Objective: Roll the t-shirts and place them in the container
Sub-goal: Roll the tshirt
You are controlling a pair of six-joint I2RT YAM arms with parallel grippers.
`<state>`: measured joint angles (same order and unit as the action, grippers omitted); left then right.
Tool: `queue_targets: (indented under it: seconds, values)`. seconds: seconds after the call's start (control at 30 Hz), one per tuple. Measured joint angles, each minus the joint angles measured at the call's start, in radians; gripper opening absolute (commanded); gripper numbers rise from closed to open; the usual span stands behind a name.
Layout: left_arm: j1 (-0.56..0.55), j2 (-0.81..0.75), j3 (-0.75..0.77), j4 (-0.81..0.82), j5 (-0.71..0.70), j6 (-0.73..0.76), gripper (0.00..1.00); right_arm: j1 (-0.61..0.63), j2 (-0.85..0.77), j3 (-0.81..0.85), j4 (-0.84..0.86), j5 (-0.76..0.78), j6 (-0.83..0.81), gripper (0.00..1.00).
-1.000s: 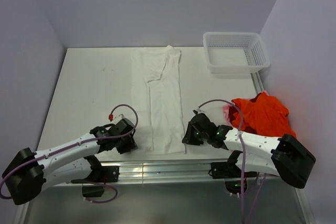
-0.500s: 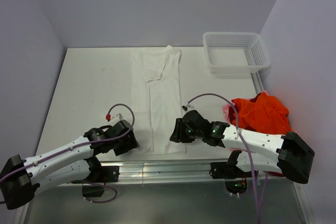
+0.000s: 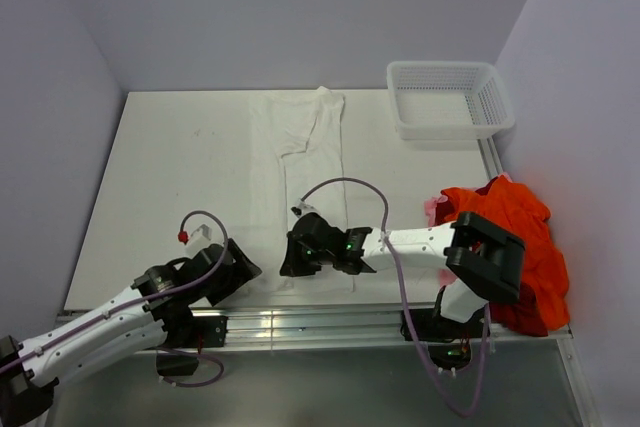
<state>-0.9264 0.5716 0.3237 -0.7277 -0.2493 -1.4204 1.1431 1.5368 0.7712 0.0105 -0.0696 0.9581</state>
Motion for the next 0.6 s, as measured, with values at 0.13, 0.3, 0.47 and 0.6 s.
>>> queue_targets:
  seconds: [0.13, 0.3, 0.47, 0.6]
  values:
    - [0.000, -0.079, -0.019, -0.016, -0.019, -0.016, 0.87, 0.011, 0.077, 0.045, 0.041, -0.022, 0.011, 0.06]
    - [0.000, -0.079, -0.021, -0.029, -0.040, -0.015, 0.85, 0.030, 0.125, 0.060, 0.068, -0.034, 0.022, 0.04]
    - [0.000, -0.002, -0.021, -0.007, -0.043, -0.005, 0.83, 0.059, 0.132, 0.017, 0.109, -0.035, 0.046, 0.04]
    - [0.000, 0.069, -0.021, 0.081, -0.033, 0.025, 0.80, 0.080, 0.131, -0.059, 0.134, -0.037, 0.080, 0.04]
